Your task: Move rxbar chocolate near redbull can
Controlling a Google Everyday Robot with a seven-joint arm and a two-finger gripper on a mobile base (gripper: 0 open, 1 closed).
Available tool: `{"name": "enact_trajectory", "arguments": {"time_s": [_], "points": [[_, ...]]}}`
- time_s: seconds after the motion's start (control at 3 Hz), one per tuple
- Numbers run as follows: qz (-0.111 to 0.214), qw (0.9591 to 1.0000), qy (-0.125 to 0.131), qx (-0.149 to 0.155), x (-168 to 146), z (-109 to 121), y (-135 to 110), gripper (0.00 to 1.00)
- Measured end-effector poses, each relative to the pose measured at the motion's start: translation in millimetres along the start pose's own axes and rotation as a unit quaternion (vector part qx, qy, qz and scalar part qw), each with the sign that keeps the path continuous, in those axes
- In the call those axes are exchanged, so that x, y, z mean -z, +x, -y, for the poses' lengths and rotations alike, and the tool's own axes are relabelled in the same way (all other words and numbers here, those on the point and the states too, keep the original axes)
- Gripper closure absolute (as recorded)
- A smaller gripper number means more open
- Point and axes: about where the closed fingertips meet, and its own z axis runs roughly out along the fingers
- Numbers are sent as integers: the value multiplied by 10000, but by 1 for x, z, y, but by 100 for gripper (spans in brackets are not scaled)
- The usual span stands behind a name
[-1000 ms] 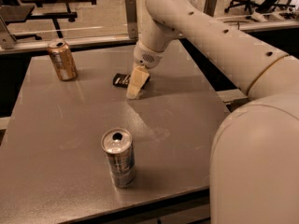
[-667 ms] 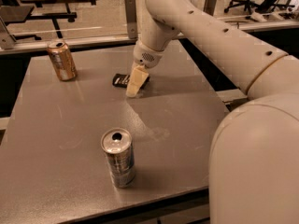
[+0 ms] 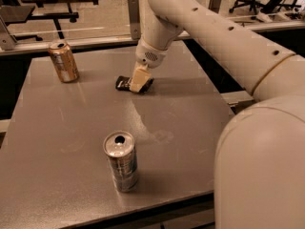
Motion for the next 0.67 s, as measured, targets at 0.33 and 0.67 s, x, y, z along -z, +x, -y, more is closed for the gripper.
{"name": "enact_trajectory", "arguments": {"time_s": [0.33, 0.67], "points": [[161, 9996, -49, 227, 34, -48, 14, 100], [274, 9989, -97, 369, 55, -80, 24, 100]]}}
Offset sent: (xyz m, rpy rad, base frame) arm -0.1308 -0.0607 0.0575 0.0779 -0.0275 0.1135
